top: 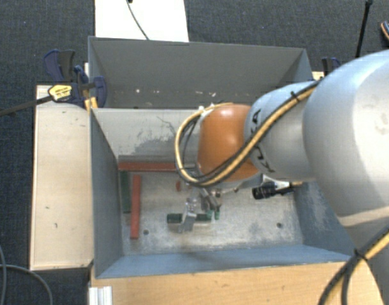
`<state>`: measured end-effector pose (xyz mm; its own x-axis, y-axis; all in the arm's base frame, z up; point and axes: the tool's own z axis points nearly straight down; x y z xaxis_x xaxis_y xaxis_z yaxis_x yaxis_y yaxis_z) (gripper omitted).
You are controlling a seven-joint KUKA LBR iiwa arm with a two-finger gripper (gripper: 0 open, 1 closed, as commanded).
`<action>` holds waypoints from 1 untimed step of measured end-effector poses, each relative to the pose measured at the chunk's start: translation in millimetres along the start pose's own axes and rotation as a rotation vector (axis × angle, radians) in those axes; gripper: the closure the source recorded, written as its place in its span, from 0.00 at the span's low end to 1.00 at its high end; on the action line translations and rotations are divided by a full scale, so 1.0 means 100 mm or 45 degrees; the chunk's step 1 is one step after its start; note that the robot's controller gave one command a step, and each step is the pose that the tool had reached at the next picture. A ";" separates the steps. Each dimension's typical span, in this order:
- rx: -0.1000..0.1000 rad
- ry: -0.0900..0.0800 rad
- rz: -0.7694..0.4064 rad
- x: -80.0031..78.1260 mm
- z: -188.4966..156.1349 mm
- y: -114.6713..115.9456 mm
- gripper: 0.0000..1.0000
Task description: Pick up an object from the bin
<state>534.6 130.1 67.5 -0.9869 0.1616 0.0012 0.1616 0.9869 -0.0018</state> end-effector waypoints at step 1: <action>-0.008 -0.013 0.000 -0.02 -0.05 0.04 1.00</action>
Offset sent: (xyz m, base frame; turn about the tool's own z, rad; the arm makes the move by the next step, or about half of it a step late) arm 0.0000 0.0000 0.0000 0.0000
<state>537.5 134.0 73.0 -0.9868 0.1616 -0.0086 0.1616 0.9868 0.0044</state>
